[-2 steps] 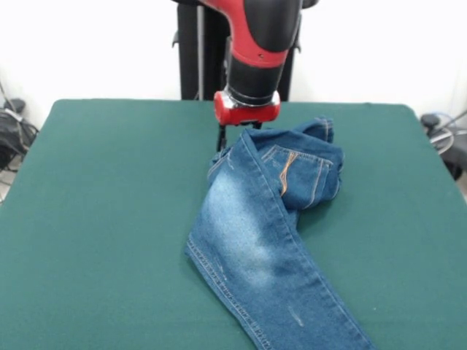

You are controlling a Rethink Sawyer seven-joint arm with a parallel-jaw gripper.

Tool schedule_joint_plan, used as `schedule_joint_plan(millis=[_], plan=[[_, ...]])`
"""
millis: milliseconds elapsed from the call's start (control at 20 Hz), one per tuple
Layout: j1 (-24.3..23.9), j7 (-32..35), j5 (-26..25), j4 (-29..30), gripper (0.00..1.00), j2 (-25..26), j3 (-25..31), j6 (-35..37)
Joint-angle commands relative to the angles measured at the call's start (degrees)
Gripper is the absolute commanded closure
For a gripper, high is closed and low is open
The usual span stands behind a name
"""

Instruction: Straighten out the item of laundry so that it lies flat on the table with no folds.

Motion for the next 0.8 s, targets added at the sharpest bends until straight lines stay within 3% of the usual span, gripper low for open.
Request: schedule_joint_plan(millis=[50, 400, 800], plan=[[3.6, 19.8, 5.0, -6.7, 0.0, 0.4, 0.9, 3.3], [9.7, 20.7, 6.6, -10.7, 0.0, -1.0, -7.2, 15.6], [11.7, 22.4, 5.4, -12.8, 0.0, -1.7, -10.5, 21.7]])
